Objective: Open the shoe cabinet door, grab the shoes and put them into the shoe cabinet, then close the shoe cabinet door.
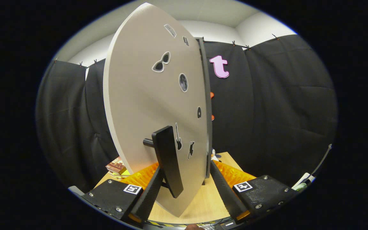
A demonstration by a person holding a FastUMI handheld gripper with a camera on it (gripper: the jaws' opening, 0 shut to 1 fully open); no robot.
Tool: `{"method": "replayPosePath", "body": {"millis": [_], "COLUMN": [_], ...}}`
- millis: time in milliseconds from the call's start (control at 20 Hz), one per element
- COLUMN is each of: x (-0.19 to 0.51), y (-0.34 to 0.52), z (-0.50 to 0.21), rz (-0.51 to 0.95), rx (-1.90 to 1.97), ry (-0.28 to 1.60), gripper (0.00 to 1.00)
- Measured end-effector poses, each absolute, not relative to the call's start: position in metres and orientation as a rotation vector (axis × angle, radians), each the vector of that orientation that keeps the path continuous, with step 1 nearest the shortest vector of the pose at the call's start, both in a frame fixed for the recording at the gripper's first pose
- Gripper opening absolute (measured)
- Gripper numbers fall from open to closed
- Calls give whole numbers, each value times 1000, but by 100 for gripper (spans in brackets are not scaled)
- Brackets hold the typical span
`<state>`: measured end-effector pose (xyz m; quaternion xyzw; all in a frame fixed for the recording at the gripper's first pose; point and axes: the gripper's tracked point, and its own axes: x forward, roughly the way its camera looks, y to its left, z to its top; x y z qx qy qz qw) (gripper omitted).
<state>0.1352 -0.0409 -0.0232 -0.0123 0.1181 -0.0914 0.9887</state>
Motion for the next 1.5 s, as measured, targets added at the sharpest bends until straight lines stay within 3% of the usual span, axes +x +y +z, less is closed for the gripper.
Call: {"method": "replayPosePath", "body": {"millis": [350,800,1100,1500], "x": [196,216,225,278], "y": [21,41,82,101], "z": [-29,-28,-44,-45], "rz": [-112,-315,-181,-131], "rx": [-42,-125,-130,-146], "ry": [232,242,254,228], "gripper": [94,92,92,91]}}
